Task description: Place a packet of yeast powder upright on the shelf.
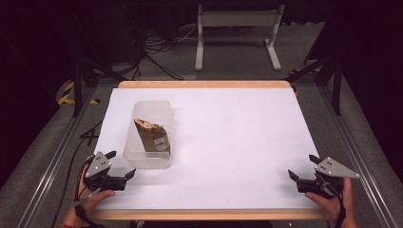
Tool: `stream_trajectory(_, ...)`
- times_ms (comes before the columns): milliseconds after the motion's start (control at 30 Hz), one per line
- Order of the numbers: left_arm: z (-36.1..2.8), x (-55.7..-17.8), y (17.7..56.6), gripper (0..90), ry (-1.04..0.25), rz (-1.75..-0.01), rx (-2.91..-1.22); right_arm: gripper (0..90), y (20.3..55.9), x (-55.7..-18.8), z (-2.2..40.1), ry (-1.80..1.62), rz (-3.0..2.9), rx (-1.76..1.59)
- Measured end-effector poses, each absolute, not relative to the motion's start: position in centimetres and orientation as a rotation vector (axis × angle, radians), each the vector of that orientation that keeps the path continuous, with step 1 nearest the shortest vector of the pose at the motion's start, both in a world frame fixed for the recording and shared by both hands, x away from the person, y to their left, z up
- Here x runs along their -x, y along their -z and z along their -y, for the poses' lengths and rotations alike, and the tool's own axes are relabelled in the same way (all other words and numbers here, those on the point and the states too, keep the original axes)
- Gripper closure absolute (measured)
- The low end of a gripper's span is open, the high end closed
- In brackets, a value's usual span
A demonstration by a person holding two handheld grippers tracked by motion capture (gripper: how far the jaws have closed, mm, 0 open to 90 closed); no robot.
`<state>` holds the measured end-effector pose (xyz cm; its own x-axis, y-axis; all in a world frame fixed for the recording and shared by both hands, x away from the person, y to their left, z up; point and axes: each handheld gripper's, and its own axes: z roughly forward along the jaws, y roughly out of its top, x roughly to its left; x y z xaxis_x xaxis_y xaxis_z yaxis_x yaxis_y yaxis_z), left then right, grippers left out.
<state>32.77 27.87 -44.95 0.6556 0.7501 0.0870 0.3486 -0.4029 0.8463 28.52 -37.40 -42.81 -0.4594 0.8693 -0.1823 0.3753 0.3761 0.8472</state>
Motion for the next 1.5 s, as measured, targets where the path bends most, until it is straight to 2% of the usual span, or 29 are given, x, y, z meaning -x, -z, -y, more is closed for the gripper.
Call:
stream_trajectory(533, -27.1, -33.1, 44.8, 3.8, -0.593, -0.821, -2.029, 8.9, 42.9, -27.5, 37.6, -0.977, -1.968, -1.055)
stream_trajectory(1500, -27.2, -33.4, 44.9, 3.7, -0.595, -0.83, -2.035, 8.8, 43.4, -28.1, 36.3, -0.93, -2.02, -1.017)
